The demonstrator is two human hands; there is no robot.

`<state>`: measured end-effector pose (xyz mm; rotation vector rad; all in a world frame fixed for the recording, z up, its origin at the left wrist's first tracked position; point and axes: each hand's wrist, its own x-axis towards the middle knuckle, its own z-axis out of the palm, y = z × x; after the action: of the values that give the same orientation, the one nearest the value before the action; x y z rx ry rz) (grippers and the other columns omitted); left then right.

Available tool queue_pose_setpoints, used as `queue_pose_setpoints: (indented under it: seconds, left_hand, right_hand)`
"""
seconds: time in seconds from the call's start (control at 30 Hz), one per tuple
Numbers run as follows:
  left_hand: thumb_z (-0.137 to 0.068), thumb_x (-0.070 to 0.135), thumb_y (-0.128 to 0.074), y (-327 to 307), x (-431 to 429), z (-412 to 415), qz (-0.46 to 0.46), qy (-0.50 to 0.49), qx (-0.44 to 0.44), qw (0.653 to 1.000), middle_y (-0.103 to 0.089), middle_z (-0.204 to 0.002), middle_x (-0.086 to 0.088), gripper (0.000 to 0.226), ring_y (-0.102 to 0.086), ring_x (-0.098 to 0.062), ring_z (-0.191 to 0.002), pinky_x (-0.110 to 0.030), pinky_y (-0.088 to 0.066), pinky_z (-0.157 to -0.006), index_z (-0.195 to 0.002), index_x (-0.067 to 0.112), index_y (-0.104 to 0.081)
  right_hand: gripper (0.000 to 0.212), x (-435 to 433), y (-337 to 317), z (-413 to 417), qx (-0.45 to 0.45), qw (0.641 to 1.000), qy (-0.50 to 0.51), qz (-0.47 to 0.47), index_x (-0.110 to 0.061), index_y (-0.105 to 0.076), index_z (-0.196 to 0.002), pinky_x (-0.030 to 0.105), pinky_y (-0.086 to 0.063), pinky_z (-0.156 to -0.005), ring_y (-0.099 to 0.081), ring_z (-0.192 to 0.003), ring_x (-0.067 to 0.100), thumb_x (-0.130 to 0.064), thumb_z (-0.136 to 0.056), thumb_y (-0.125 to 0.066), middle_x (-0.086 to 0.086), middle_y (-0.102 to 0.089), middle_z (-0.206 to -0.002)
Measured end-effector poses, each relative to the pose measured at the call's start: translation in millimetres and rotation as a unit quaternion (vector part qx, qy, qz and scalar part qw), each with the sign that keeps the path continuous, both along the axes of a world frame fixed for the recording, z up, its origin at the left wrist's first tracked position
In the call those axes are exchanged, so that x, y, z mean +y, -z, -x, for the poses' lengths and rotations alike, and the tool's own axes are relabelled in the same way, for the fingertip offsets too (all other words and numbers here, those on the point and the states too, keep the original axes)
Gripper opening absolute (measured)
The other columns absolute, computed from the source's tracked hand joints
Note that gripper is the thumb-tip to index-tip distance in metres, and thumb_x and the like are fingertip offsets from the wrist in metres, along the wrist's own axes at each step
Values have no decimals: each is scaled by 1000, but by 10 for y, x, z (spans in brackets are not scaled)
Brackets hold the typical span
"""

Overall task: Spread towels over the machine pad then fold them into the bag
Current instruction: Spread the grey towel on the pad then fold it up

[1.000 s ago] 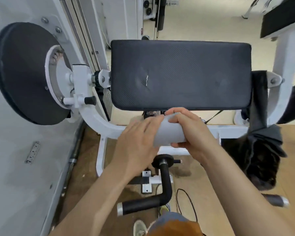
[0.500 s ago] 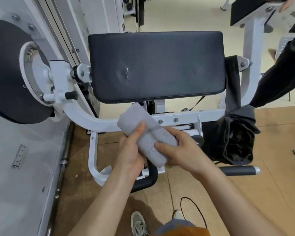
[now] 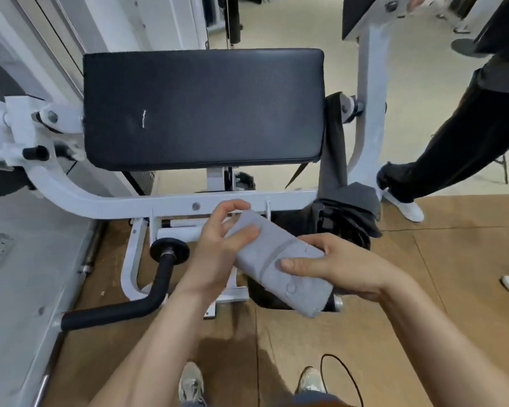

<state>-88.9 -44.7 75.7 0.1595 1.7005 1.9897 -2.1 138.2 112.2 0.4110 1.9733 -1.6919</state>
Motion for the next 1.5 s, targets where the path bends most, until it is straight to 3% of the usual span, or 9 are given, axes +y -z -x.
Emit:
queue_pose_setpoints:
  seconds: [0.2,0.47,0.6,0.77,0.87,1.0,1.27,1.37,1.5]
  left_hand:
    - [-79,23,-65,153,963,-555,83,-78,51,992,-67,-87,16,15,-61,-3,-81,-19,-51,-66,-87,35,-69]
    - [-96,21,-58,461,1426,-641,169,-98,-15,981,-68,-102,3,9,-65,-12,-90,-30,-55,-73,-99,26,-64]
    - [-94,8,-60,635,1517,-483,118,-68,-93,986,-67,-100,-1,13,-62,-12,-85,-23,-51,-67,-102,18,-62]
    - [-87,6,-63,1099,1641,-141,286,-56,-37,956,-62,-99,-2,23,-60,-18,-92,-28,-51,-80,-103,21,-55]
    - [-84,31,-69,1400,1624,45,442,47,-12,896,-59,-109,0,38,-58,-22,-98,-33,-49,-82,-113,20,-47]
    - [-93,40,-57,1638,1749,23,515,187,-52,835,-59,-129,-5,46,-57,-27,-114,-29,-45,-89,-132,16,-50]
    - [-103,21,-39,1203,1870,-287,384,-89,-73,916,-63,-109,-5,16,-68,-15,-59,-41,-58,-75,-116,22,-48]
    - [-103,19,-40,883,1993,-411,362,-119,-39,924,-63,-99,-12,16,-61,-18,-65,-27,-55,-61,-114,16,-52]
    - [-104,22,-40,502,2131,-511,325,-150,-20,934,-54,-80,-10,21,-52,-17,-60,-17,-42,-48,-112,10,-55]
  right_hand:
    - [25,939,290,-365,-42,992,67,94,-8,-70,-109,42,-53,-89,-70,-95,24,-20,-87,-70,11,-74,-105]
    - [16,1519,496,-402,-72,994,39,70,-14,-69,-108,23,-51,-56,-66,-72,6,-14,-93,-63,-2,-70,-84]
    - [10,1648,604,-261,6,989,27,-147,-20,-69,-97,30,-52,-62,-63,-74,12,-21,-87,-71,-2,-68,-84]
    - [23,1691,702,-148,92,864,-65,-490,-34,-60,-107,31,-48,-63,-60,-87,15,-31,-84,-64,-12,-61,-96]
    - [24,1792,780,-93,104,851,-66,-510,-36,-60,-108,33,-51,-64,-61,-90,17,-38,-85,-63,-12,-58,-102]
    - [28,1879,874,8,100,843,-127,-514,-36,-58,-113,35,-52,-62,-61,-93,17,-44,-86,-62,-12,-53,-105]
    - [56,2154,1127,174,279,750,-230,-554,-24,-70,-97,37,-45,-58,-58,-78,29,-3,-46,-82,4,-59,-95]
    - [61,2208,1122,220,369,762,-223,-484,-18,-67,-103,35,-43,-61,-60,-77,28,1,-46,-78,1,-62,-92]
    - [38,2179,1086,264,431,703,-308,-474,-24,-64,-89,35,-29,-70,-59,-83,22,-1,-59,-64,-8,-60,-83]
